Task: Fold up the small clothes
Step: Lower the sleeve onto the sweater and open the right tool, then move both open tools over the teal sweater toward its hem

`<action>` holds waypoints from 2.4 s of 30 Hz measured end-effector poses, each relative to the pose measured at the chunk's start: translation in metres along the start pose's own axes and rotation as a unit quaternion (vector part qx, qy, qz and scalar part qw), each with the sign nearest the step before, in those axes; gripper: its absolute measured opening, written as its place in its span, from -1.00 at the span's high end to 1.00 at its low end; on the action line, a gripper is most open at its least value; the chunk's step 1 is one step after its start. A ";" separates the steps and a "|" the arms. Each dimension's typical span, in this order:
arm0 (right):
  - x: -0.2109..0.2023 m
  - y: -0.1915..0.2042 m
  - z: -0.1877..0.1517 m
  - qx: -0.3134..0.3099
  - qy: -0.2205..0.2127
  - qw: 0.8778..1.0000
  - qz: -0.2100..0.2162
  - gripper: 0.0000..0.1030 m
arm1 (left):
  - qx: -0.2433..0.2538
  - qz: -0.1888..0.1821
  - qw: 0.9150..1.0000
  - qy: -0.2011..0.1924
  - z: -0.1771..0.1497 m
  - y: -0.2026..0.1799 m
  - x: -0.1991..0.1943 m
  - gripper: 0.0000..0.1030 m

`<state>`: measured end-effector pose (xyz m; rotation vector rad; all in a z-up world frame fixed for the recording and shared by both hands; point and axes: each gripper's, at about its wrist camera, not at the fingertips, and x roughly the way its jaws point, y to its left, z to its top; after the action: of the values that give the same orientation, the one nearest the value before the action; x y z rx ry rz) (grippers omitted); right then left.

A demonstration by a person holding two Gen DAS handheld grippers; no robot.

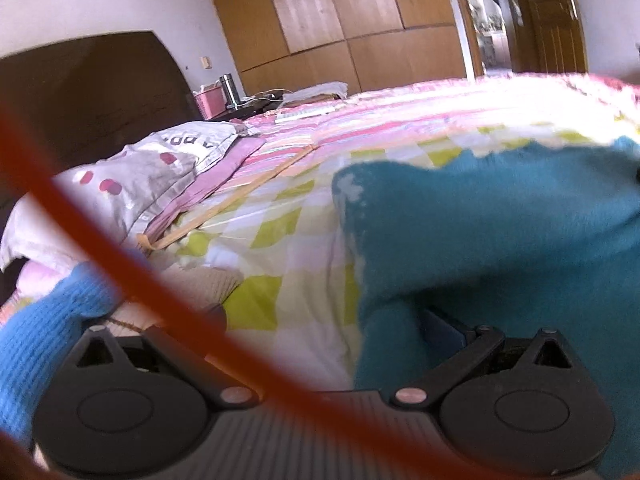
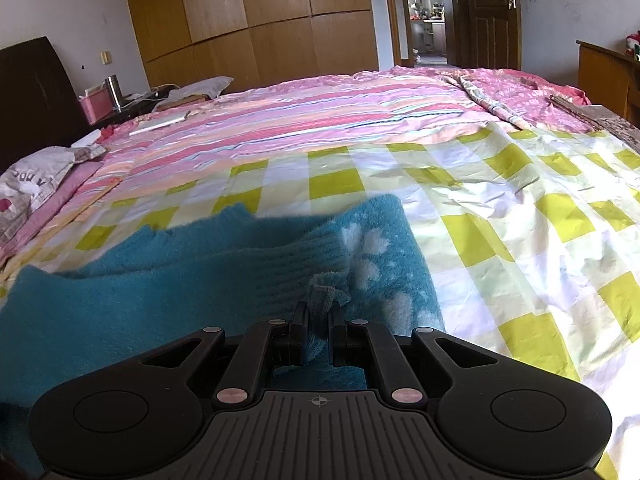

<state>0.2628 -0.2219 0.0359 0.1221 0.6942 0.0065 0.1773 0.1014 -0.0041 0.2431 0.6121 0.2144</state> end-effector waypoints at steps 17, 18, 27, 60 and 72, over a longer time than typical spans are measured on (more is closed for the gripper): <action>-0.001 -0.006 -0.004 -0.010 0.001 1.000 0.004 0.75 | -0.052 -0.009 0.998 0.025 -0.002 0.022 -0.007 -1.00; -0.003 -0.005 -0.004 -0.010 0.002 1.000 0.005 0.69 | -0.056 -0.011 0.998 0.031 -0.003 0.024 -0.008 -1.00; -0.031 -0.001 -0.011 -0.020 0.003 1.000 0.018 0.63 | -0.046 -0.013 0.998 0.049 -0.011 0.018 -0.023 -1.00; -0.112 -0.046 -0.077 -0.032 0.081 0.995 0.053 0.54 | 0.024 -0.079 0.993 0.086 -0.042 -0.013 -0.080 -1.00; -0.151 -0.062 -0.110 -0.034 0.098 0.993 0.058 0.52 | 0.041 -0.098 0.990 0.088 -0.051 -0.017 -0.102 -1.00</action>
<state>0.0741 -0.2783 0.0415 0.0966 0.8818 0.1562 0.0685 0.0656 0.0056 0.2422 0.8159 0.0210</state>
